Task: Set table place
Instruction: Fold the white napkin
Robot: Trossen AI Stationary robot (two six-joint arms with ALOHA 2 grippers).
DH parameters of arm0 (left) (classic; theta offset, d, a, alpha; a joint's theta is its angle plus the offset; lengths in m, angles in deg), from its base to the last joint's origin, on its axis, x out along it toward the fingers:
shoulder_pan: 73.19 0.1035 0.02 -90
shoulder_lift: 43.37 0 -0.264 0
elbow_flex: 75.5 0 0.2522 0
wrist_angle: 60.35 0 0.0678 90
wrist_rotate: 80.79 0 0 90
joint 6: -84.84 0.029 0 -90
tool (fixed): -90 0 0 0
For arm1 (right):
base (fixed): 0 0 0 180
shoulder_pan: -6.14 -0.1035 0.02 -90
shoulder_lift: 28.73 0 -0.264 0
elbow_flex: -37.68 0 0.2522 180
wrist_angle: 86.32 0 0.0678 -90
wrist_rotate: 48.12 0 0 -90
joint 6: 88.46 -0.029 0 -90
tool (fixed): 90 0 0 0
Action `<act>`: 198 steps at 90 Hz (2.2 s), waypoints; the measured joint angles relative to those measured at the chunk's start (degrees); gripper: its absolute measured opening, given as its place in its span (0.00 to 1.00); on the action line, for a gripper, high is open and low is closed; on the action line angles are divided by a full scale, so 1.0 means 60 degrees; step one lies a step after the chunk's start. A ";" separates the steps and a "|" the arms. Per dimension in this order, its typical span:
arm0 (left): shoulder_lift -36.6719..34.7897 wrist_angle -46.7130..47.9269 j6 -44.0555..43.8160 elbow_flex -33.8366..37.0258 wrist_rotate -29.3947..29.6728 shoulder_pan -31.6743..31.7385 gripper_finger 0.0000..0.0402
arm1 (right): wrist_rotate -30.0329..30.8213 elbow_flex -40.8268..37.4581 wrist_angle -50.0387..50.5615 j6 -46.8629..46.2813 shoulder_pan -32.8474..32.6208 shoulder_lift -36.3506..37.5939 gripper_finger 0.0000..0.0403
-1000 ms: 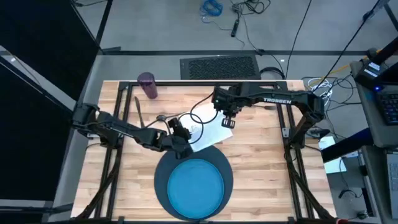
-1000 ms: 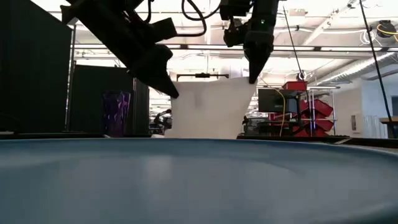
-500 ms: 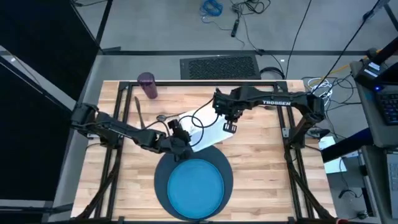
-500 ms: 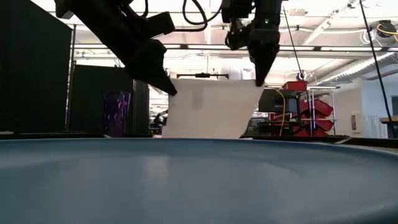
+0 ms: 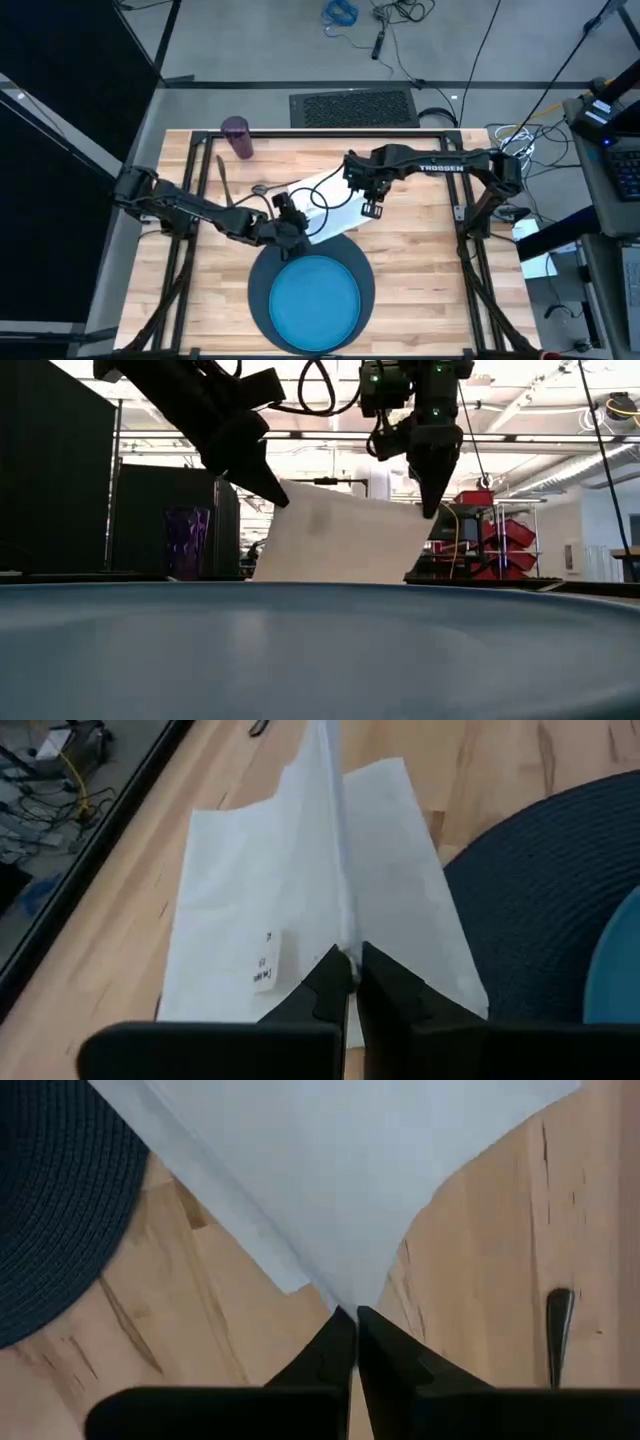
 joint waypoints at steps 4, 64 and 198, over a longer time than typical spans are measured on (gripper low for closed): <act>0.0000 -0.0072 0.0041 0.0000 -0.0043 0.0000 0.00 | 0.0000 0.0000 0.0023 0.0027 0.0006 0.0000 0.00; 0.0000 -0.0043 0.0845 0.0011 -0.0723 0.0076 0.26 | -0.0001 0.0000 0.0454 0.0150 0.0006 0.0000 0.19; -0.0696 -0.2189 0.2326 0.0206 -0.0822 0.0940 0.29 | -0.0835 -0.3003 -0.3648 0.2848 0.0807 0.4155 0.29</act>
